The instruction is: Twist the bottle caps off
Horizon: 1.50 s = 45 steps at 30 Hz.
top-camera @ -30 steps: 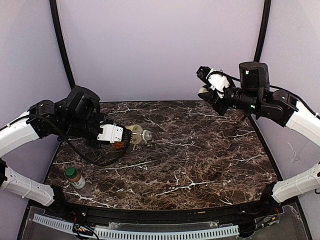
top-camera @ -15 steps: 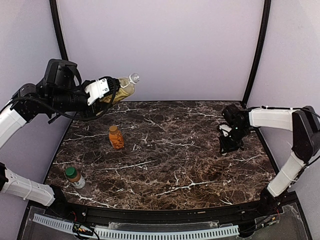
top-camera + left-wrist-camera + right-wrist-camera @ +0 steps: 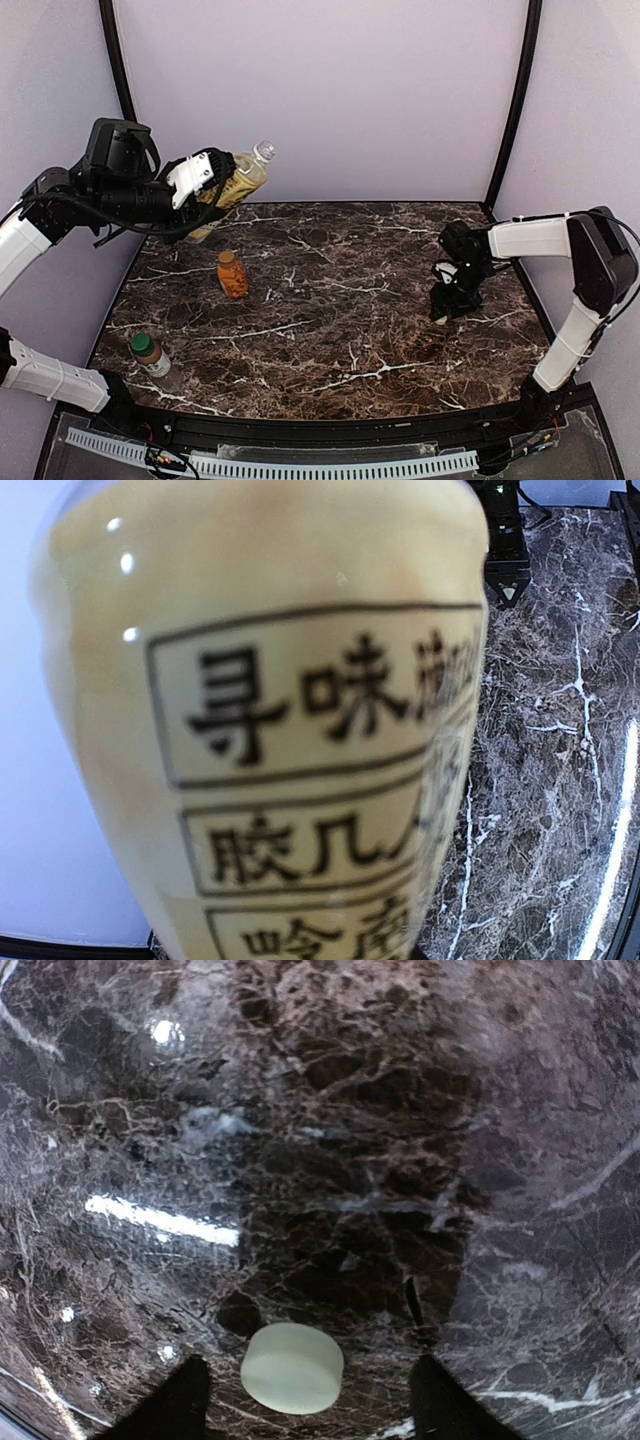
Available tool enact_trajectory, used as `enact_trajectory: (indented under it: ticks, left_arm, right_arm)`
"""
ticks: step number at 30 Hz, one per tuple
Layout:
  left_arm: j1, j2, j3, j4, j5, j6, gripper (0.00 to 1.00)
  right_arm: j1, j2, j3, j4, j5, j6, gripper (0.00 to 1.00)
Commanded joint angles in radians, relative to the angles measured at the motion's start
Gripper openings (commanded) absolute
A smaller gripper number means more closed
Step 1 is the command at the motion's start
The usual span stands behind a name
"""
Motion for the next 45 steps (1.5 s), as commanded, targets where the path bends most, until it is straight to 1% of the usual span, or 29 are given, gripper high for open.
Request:
enact_trajectory:
  ticks: [1,2,6,8,9,11,13,16,17,18,19,20,22,24,26,28,30,35,37,40,42,45]
  left_arm:
    - [0.005,-0.024,-0.01,-0.031,0.066,-0.024,0.28]
    - [0.006,-0.023,-0.008,-0.035,0.081,-0.025,0.28]
    - [0.006,-0.02,0.008,-0.05,0.132,-0.04,0.28]
    - [0.006,-0.016,0.022,-0.058,0.172,-0.048,0.28]
    - [0.005,-0.014,0.027,-0.064,0.189,-0.052,0.27]
    - [0.005,-0.008,0.043,-0.08,0.247,-0.058,0.27]
    - [0.005,-0.002,0.057,-0.099,0.324,-0.062,0.27]
    - [0.005,0.008,0.068,-0.104,0.36,-0.066,0.27]
    - [0.006,0.01,0.071,-0.104,0.368,-0.065,0.27]
    - [0.006,0.013,0.073,-0.105,0.37,-0.065,0.27]
    - [0.005,0.014,0.078,-0.106,0.378,-0.064,0.27]
    - [0.005,0.019,0.081,-0.107,0.382,-0.063,0.27]
    - [0.005,0.024,0.091,-0.111,0.392,-0.065,0.26]
    - [0.005,0.03,0.103,-0.114,0.4,-0.064,0.26]
    - [0.005,0.034,0.11,-0.114,0.402,-0.061,0.26]
    - [0.005,0.036,0.111,-0.113,0.399,-0.06,0.26]
    - [0.005,0.038,0.103,-0.109,0.395,-0.059,0.26]
    - [0.006,0.04,0.1,-0.106,0.394,-0.059,0.26]
    - [0.005,0.042,0.101,-0.105,0.389,-0.058,0.26]
    - [0.005,0.042,0.097,-0.105,0.385,-0.054,0.26]
    - [0.005,0.042,0.096,-0.105,0.385,-0.053,0.26]
    - [0.005,0.044,0.098,-0.102,0.383,-0.057,0.26]
  right_arm:
    - [0.001,-0.004,0.045,-0.063,0.021,0.02,0.94]
    - [0.008,-0.021,0.084,-0.096,0.033,0.02,0.98]
    - [0.095,-0.115,0.281,-0.19,0.135,-0.019,0.99]
    - [0.186,-0.165,0.393,-0.181,0.18,-0.071,0.99]
    - [0.242,-0.193,0.443,-0.149,0.192,-0.11,0.99]
    - [0.365,-0.264,0.498,-0.012,0.158,-0.205,0.98]
    - [0.472,-0.321,0.495,0.201,0.029,-0.277,0.98]
    - [0.555,-0.362,0.447,0.567,-0.202,-0.272,0.97]
    - [0.574,-0.362,0.416,0.744,-0.267,-0.254,0.97]
    - [0.593,-0.354,0.401,0.856,-0.317,-0.245,0.97]
    - [0.61,-0.337,0.4,0.936,-0.337,-0.237,0.96]
    - [0.629,-0.313,0.413,0.986,-0.355,-0.236,0.96]
    - [0.653,-0.262,0.46,1.032,-0.395,-0.24,0.94]
    - [0.678,-0.214,0.513,1.035,-0.392,-0.246,0.94]
    - [0.686,-0.166,0.564,1.01,-0.368,-0.239,0.91]
    - [0.69,-0.135,0.59,1.008,-0.379,-0.235,0.88]
    - [0.69,-0.116,0.596,1.029,-0.401,-0.201,0.83]
    - [0.692,-0.106,0.588,1.054,-0.437,-0.177,0.64]
    - [0.692,-0.106,0.579,1.06,-0.45,-0.171,0.6]
    - [0.692,-0.105,0.57,1.072,-0.458,-0.158,0.57]
    - [0.691,-0.103,0.568,1.072,-0.455,-0.151,0.46]
    - [0.692,-0.099,0.564,1.068,-0.451,-0.144,0.22]
